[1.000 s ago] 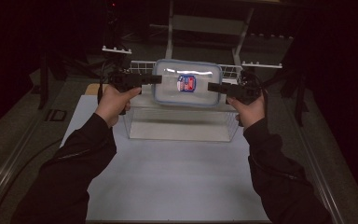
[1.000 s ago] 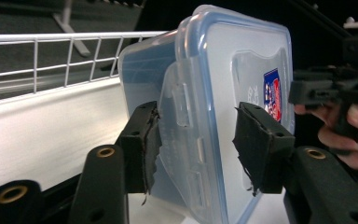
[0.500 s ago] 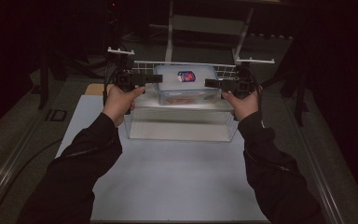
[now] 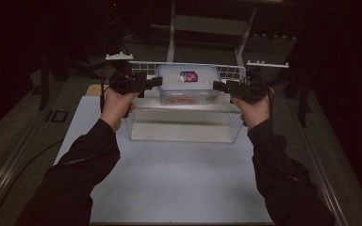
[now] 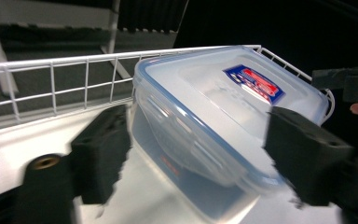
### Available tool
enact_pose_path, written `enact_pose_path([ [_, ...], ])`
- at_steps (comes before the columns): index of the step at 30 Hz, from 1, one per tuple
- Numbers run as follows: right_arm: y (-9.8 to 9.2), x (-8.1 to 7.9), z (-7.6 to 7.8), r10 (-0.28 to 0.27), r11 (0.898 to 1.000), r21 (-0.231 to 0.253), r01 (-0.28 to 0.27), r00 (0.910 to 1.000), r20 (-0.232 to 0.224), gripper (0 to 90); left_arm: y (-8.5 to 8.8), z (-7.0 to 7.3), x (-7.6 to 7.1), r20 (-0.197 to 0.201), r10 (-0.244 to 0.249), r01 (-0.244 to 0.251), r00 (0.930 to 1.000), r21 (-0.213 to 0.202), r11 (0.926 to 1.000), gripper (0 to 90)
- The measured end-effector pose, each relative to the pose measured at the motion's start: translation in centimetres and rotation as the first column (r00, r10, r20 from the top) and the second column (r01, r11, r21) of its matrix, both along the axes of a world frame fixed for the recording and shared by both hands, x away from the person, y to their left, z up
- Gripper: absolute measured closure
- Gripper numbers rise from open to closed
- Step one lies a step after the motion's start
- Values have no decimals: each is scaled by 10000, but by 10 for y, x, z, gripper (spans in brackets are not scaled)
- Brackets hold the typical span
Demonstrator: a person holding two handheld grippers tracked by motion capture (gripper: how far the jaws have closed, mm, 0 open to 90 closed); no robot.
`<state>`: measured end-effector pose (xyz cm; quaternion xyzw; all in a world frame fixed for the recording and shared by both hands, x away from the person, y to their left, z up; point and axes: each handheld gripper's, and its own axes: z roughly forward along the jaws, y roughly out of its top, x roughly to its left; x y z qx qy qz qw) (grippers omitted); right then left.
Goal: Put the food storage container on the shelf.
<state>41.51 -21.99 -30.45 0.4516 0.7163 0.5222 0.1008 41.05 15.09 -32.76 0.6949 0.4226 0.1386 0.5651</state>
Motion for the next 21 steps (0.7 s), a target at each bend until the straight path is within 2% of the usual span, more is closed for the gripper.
enact_pose_path([
  [4, -1, -11, -1, 211, 9996, -168, -207, 9995, 254, 307, 1, 0, -16, 200, -310, 304, 9993, 299, 9991, 154],
  [5, -1, -11, -1, 211, 9996, -168, -207, 9995, 254, 307, 1, 0, -16, 200, -310, 304, 9993, 299, 9991, 154],
  [6, -1, -14, -1, 272, 9995, -164, -266, 9990, 353, 306, 2, -2, -26, 376, -442, 431, 9983, 297, 9986, 154],
  [7, -1, -21, -1, 387, 9989, -269, -372, 9977, 565, 303, 2, -2, -29, 413, -444, 432, 9982, 289, 9986, 154],
  [10, -2, -28, -1, 501, 9986, -173, -490, 9963, 694, 295, 0, -6, -43, 739, -664, 646, 9951, 272, 9975, 178],
  [12, -1, -33, -2, 608, 9980, -220, -591, 9946, 845, 260, -2, -10, -50, 683, -936, 930, 9933, 132, 9956, 189],
  [15, -2, -40, -5, 805, 9968, -62, -803, 9917, 1000, 204, -8, -15, -58, 737, -1216, 1198, 9898, 284, 9924, 268],
  [16, -2, -43, -7, 861, 9962, 31, -868, 9911, 1016, 195, -9, -16, -61, 836, -1273, 1251, 9883, 306, 9917, 358],
  [17, -2, -43, -7, 861, 9962, 31, -868, 9911, 1016, 195, -9, -16, -61, 836, -1273, 1251, 9883, 306, 9917, 394],
  [18, -3, -45, -9, 936, 9955, 69, -949, 9899, 1068, 183, -14, -19, -64, 878, -1471, 1441, 9852, 396, 9888, 394],
  [19, -3, -52, -13, 1151, 9932, 8, -1161, 9858, 1221, 155, -16, -21, -65, 858, -1608, 1574, 9833, 448, 9865, 517],
  [20, -2, -55, -15, 1157, 9933, -81, -1157, 9848, 1298, 153, -20, -23, -66, 868, -1663, 1610, 9822, 651, 9848, 542],
  [21, -2, -57, -17, 1181, 9930, -81, -1181, 9839, 1345, 151, -23, -25, -67, 873, -1761, 1685, 9805, 873, 9818, 606],
])
